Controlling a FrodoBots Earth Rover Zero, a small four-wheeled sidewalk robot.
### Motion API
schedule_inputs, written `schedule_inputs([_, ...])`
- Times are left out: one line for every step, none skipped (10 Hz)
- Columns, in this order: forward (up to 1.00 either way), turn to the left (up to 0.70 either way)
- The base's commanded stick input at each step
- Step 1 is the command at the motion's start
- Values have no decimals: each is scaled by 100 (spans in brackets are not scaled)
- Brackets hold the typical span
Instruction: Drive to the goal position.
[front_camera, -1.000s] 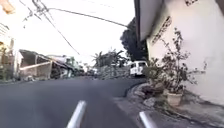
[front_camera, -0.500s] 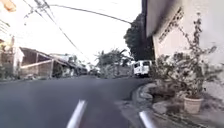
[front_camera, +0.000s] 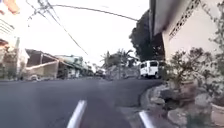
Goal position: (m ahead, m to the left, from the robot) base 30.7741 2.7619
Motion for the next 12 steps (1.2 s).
schedule_inputs([85,0])
schedule_inputs([85,0])
schedule_inputs([85,0])
schedule_inputs([85,0])
schedule_inputs([85,0])
schedule_inputs([85,0])
schedule_inputs([85,0])
schedule_inputs([85,0])
schedule_inputs([85,0])
schedule_inputs([85,0])
schedule_inputs([85,0])
schedule_inputs([85,0])
